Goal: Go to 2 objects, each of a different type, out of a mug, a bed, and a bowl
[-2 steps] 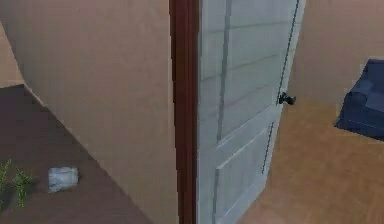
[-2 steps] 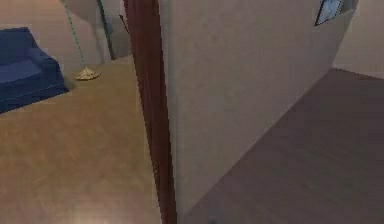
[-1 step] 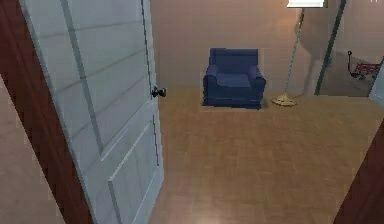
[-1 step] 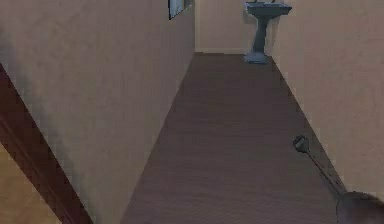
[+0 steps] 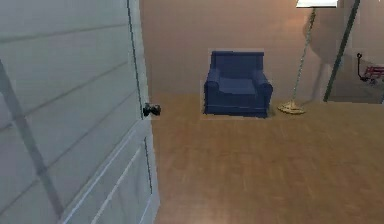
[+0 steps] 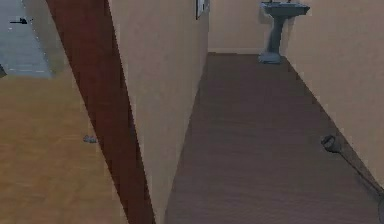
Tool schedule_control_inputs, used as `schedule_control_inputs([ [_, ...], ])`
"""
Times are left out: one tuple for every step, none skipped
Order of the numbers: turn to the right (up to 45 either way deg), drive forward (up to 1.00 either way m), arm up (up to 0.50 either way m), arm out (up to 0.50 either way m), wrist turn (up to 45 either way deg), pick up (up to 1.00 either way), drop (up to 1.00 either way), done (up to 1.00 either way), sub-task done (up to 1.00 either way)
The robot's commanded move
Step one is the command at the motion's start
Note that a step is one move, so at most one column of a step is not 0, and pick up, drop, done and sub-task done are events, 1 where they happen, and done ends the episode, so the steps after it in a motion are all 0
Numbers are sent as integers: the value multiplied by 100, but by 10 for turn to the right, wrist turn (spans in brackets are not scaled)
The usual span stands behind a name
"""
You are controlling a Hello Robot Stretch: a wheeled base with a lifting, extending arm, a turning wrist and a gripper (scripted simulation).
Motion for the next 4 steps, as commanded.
schedule_control_inputs([
  [60,0,0,0,0,0,0,0,0],
  [0,100,0,0,0,0,0,0,0],
  [0,35,0,0,0,0,0,0,0],
  [-450,0,0,0,0,0,0,0,0],
])
